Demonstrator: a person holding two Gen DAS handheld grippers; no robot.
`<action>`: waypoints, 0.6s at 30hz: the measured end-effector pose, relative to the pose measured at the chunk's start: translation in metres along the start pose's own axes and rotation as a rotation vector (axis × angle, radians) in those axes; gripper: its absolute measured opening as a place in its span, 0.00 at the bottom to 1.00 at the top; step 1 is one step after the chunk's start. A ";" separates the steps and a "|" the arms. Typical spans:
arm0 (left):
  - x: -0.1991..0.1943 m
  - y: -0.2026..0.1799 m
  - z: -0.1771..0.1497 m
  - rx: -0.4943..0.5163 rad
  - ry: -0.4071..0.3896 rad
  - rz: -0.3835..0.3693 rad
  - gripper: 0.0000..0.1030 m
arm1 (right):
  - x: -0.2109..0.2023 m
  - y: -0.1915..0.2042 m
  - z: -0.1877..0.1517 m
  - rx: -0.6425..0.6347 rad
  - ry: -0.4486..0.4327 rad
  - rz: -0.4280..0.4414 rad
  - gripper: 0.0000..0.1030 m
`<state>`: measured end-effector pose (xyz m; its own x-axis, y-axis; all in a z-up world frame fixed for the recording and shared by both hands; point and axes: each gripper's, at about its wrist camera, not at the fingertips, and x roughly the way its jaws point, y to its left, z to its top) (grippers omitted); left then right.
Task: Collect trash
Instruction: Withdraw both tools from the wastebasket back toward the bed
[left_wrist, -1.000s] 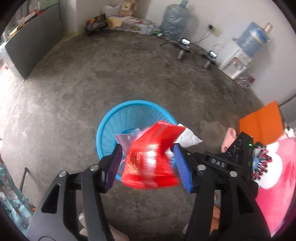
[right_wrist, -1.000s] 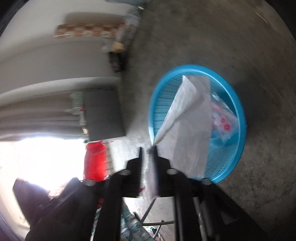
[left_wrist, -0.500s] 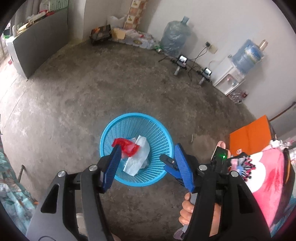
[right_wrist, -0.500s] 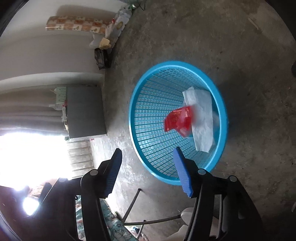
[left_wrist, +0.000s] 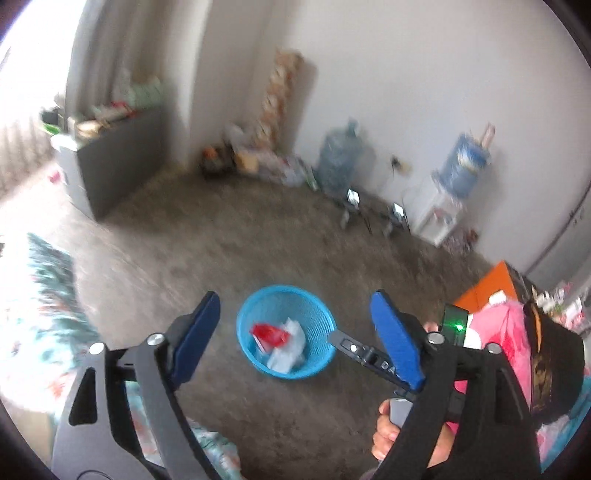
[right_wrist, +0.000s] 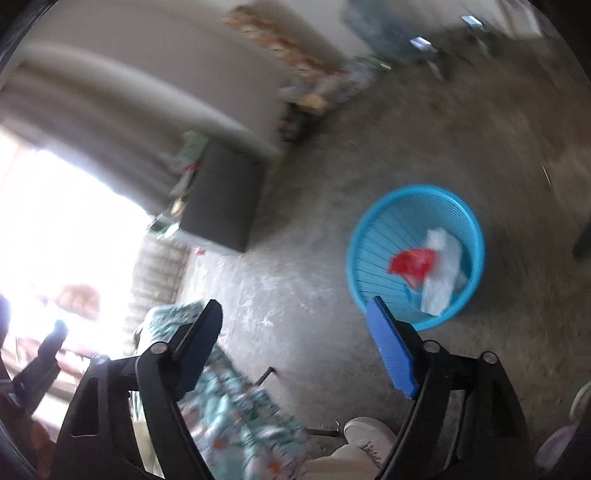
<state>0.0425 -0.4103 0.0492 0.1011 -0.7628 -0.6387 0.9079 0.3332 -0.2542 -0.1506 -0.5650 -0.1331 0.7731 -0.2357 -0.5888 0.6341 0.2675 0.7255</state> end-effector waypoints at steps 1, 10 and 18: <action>-0.021 0.001 -0.001 0.001 -0.029 0.013 0.80 | -0.005 0.011 -0.002 -0.027 0.000 0.007 0.79; -0.143 0.049 -0.037 -0.067 -0.130 0.155 0.81 | -0.042 0.091 -0.038 -0.201 0.071 0.110 0.79; -0.232 0.124 -0.096 -0.160 -0.164 0.358 0.82 | -0.041 0.136 -0.073 -0.287 0.154 0.141 0.79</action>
<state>0.0921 -0.1388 0.0960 0.4741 -0.6569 -0.5863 0.7302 0.6654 -0.1550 -0.0948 -0.4509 -0.0364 0.8325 -0.0397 -0.5526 0.4820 0.5439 0.6869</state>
